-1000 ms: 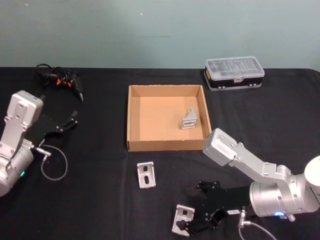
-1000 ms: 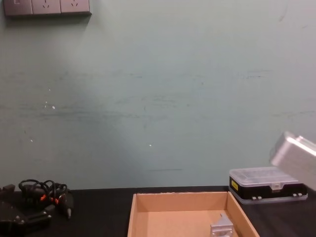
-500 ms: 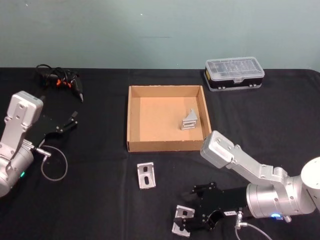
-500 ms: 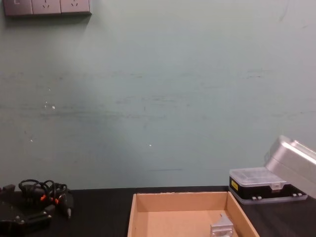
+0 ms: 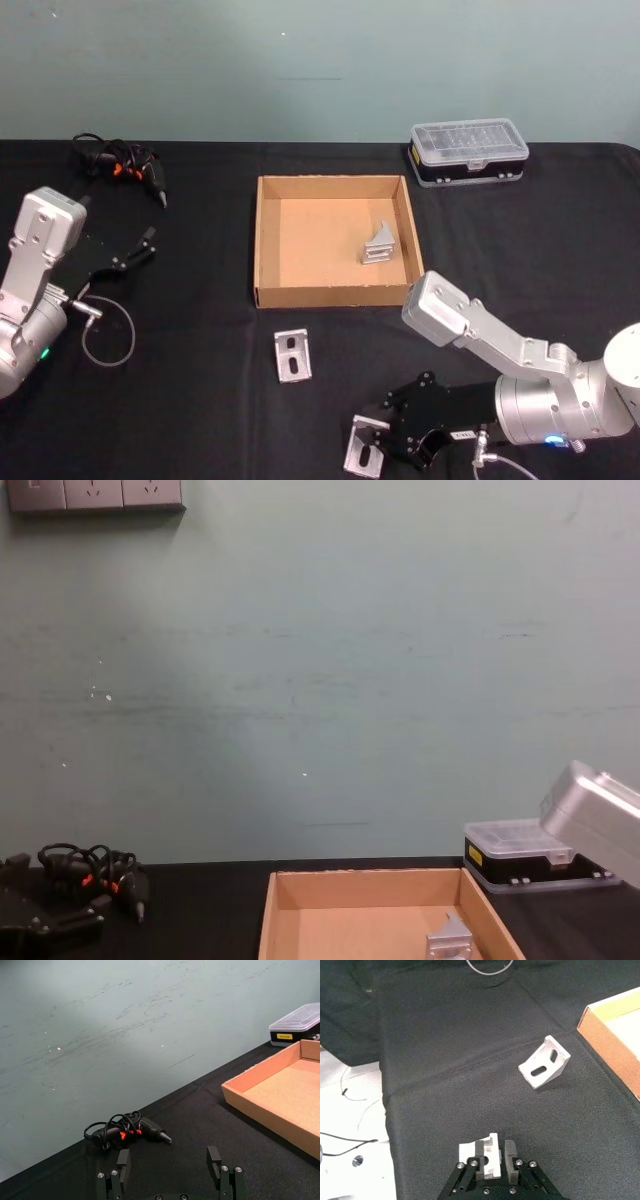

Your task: Use one hand to pick up the angle iron from the table and place it into the box.

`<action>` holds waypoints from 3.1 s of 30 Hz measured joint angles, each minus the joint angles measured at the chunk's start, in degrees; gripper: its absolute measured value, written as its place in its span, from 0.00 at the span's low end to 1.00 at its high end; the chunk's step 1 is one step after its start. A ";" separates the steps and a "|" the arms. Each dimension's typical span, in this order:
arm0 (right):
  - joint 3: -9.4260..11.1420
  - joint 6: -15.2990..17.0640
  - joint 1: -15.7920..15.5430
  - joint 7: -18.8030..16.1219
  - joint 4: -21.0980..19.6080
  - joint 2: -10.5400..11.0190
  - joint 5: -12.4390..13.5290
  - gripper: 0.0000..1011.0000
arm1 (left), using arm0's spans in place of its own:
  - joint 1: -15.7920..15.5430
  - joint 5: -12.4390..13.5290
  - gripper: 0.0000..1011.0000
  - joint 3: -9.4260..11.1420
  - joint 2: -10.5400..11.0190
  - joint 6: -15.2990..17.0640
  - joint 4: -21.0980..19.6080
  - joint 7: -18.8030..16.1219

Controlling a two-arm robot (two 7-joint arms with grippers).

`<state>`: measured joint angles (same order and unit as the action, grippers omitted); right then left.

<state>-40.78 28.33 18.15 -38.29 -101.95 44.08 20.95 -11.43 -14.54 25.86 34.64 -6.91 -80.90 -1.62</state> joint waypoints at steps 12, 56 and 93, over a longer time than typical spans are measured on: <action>-0.14 -0.27 0.02 -0.02 0.15 -0.05 -0.51 0.06 | 0.00 0.00 0.99 0.00 0.00 0.00 0.00 0.00; 4.01 -3.20 16.80 8.26 22.15 -17.02 -7.30 0.06 | 0.00 0.00 0.99 0.00 0.00 0.00 0.00 0.00; 1.32 -7.14 23.49 5.08 40.99 -27.67 -16.03 0.17 | 0.00 0.00 0.99 0.00 0.00 0.00 0.00 0.00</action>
<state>-39.46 21.19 41.64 -33.21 -60.96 16.41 4.92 -11.43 -14.55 25.86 34.65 -6.91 -80.90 -1.62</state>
